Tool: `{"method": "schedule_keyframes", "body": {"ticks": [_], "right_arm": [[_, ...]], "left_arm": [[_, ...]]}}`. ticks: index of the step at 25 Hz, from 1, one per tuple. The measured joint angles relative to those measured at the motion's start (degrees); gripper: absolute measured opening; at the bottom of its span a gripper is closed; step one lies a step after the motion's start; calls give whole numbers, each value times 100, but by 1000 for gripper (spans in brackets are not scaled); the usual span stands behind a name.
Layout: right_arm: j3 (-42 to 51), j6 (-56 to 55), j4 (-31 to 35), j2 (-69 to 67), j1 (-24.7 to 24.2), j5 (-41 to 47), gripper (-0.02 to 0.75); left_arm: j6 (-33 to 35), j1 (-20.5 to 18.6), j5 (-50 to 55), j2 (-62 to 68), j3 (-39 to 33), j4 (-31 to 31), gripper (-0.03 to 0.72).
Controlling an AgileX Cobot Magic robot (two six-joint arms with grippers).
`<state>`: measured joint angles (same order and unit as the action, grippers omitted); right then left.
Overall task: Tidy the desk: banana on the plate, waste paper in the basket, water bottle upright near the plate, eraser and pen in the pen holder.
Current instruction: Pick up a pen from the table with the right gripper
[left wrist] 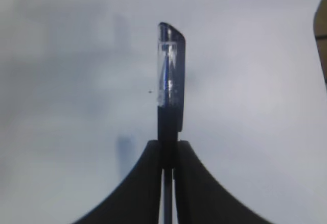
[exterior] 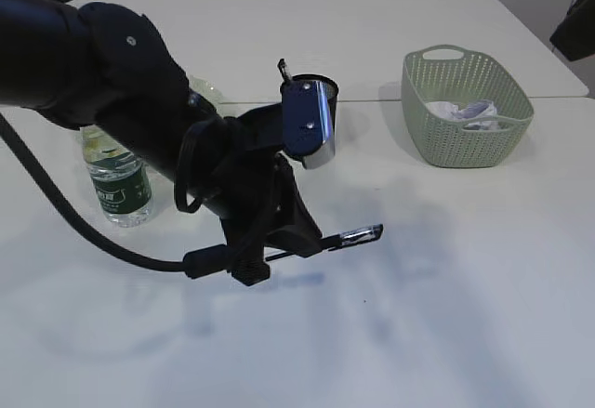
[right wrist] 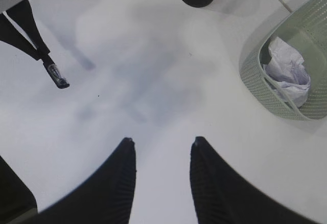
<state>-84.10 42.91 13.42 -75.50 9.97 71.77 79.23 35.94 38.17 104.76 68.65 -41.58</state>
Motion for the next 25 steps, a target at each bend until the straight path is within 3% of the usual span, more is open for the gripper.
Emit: {"method": "schedule_keyframes", "body": {"ticks": [11,25], "right_arm": [[0,0,0,0,0,0,245],[0,-20,45,0,0,0,240]], "left_arm": [[208,0,-775,-221,0,-1226,17],[2228,-61,-1715,-221,0,-3963,-9]]}}
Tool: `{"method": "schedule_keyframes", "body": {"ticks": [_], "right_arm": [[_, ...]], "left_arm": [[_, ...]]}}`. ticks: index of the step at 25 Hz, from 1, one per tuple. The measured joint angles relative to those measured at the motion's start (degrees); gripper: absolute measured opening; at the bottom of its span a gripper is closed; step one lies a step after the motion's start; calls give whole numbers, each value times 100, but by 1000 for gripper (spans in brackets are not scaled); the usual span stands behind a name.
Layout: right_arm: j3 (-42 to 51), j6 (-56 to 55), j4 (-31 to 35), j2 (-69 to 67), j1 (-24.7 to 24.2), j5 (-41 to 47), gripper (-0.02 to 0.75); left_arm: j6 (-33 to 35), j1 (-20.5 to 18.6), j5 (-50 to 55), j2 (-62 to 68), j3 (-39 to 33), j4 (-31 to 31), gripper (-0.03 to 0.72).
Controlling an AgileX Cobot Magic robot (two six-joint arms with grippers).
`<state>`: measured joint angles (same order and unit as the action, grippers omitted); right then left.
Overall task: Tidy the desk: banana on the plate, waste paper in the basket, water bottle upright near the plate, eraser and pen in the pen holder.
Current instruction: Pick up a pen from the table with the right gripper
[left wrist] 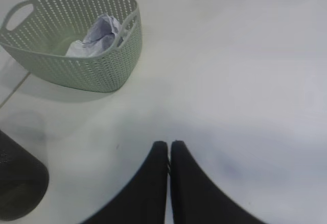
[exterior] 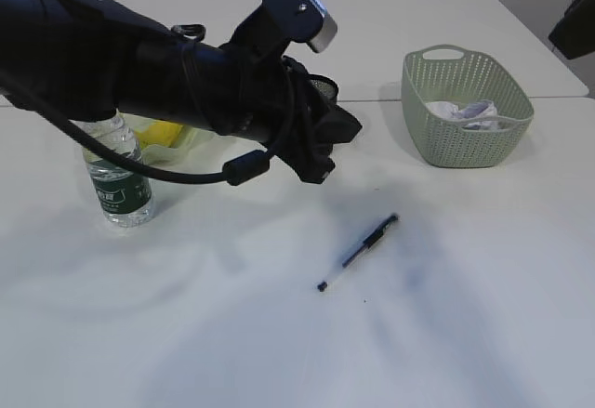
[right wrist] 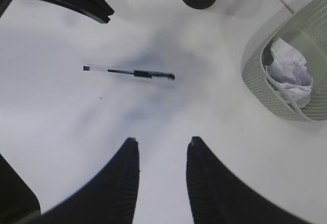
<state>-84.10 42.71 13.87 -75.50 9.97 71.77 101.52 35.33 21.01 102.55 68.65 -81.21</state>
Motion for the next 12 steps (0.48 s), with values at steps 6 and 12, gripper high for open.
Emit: {"method": "schedule_keyframes", "body": {"ticks": [6,12], "right_arm": [[0,-14,4,0,0,0,240],[0,-22,13,0,0,0,240]], "left_arm": [[379,-299,139,0,0,-663,-11],[392,-332,235,0,0,-758,-12]]}}
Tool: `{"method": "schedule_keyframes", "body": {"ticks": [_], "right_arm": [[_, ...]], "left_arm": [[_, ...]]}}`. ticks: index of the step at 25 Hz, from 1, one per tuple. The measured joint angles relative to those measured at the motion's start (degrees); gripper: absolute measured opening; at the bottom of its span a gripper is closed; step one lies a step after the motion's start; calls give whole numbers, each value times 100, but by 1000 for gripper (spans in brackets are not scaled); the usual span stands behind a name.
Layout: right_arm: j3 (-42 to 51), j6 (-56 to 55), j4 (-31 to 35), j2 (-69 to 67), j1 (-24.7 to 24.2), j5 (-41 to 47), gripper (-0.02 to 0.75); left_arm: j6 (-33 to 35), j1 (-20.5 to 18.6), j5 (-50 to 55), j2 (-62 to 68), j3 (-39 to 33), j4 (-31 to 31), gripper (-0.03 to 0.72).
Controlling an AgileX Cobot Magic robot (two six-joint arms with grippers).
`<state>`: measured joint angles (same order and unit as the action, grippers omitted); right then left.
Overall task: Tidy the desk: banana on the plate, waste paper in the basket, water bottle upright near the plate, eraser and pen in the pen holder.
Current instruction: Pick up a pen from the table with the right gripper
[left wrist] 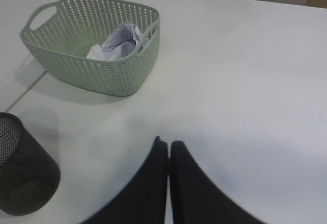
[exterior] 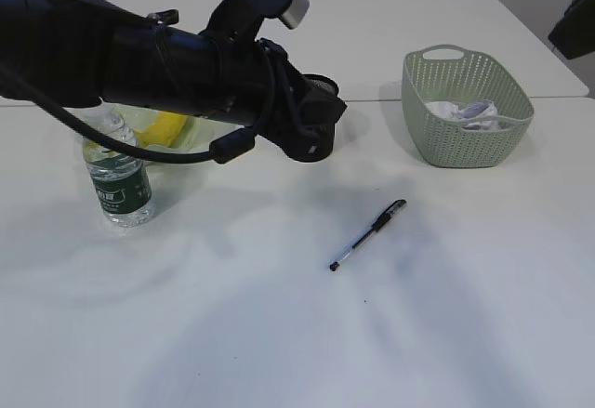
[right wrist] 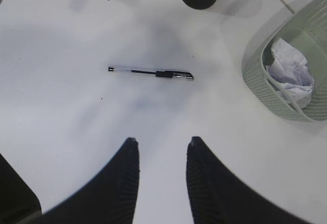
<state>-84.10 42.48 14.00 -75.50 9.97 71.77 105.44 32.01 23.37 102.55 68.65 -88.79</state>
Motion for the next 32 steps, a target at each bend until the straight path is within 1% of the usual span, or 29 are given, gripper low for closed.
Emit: {"method": "schedule_keyframes", "body": {"ticks": [3,5,7,10,12,13,15,19,25,32], "right_arm": [[0,0,0,0,0,0,240],[0,-14,0,0,0,0,240],[0,-20,0,0,0,0,240],[0,-28,35,0,0,0,240],[0,-33,58,0,0,0,240],[0,-41,69,0,0,0,240],[0,-61,82,0,0,0,240],[0,-69,92,0,0,0,240],[0,-69,92,0,0,0,240],[0,-82,103,0,0,0,239]], "left_arm": [[-38,1,0,0,0,-142,-6],[-149,1,0,0,0,-162,24],[-279,1,0,0,0,-183,85],[-431,1,0,0,0,-322,228],[-489,25,-11,63,0,-404,309],[-512,65,-67,122,0,-415,341],[-520,196,-265,258,0,-417,372],[-524,477,-728,593,13,-607,391],[-668,554,-1054,1106,436,-1032,393],[-758,819,-1535,1655,882,-1073,393]]}}
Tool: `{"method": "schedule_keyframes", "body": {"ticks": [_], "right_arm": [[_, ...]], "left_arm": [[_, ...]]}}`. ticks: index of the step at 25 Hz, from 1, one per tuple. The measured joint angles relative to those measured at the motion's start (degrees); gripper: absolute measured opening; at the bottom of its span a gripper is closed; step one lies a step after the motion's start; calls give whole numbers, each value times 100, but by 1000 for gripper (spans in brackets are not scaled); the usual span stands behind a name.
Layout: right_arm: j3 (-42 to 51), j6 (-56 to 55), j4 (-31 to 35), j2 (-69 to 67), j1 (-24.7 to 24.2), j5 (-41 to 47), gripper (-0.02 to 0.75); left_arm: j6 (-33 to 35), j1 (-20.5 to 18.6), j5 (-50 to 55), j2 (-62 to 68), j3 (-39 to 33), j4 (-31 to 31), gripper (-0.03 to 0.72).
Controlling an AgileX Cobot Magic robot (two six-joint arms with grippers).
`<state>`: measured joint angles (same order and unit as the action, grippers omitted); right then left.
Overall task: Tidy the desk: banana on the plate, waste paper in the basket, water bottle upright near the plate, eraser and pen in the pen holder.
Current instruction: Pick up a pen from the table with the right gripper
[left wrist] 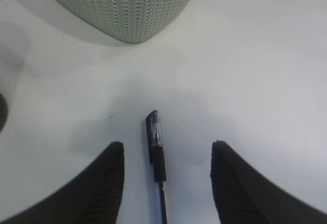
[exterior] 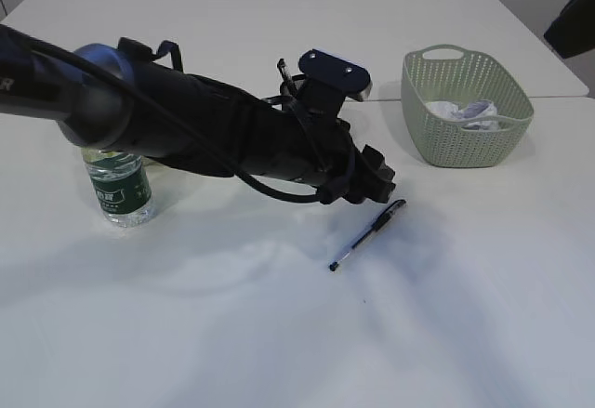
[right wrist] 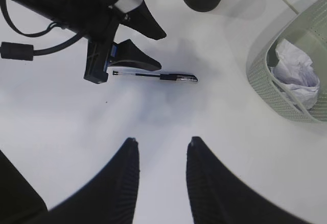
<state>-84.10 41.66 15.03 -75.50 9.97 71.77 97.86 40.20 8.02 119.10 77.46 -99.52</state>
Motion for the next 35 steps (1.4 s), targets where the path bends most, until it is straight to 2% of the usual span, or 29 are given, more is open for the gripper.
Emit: {"method": "schedule_keyframes", "body": {"ticks": [6,9,13,16,22,25,30,35], "right_arm": [[0,0,85,0,0,0,239],[0,59,554,0,0,0,240],[0,-75,1217,0,0,0,239],[0,-763,1379,0,0,0,242],[0,-2306,1379,-464,0,0,368],[0,-3043,1249,-933,75,-23,389],[0,-4611,31,-1836,746,-420,393],[0,-5582,71,-2701,930,-1248,393]], "left_arm": [[-6,90,-67,155,85,11,393],[-6,-17,-77,-108,3,36,393],[-6,-230,-148,-1087,-538,36,393],[-6,-505,-420,-1959,-1218,14,393],[-6,-1378,-428,-3485,-2623,-382,393],[-6,-1643,-348,-4056,-3100,-427,393],[-6,-1695,-298,-4489,-3405,-441,393],[-6,-1695,-261,-4575,-3416,-441,391]]}}
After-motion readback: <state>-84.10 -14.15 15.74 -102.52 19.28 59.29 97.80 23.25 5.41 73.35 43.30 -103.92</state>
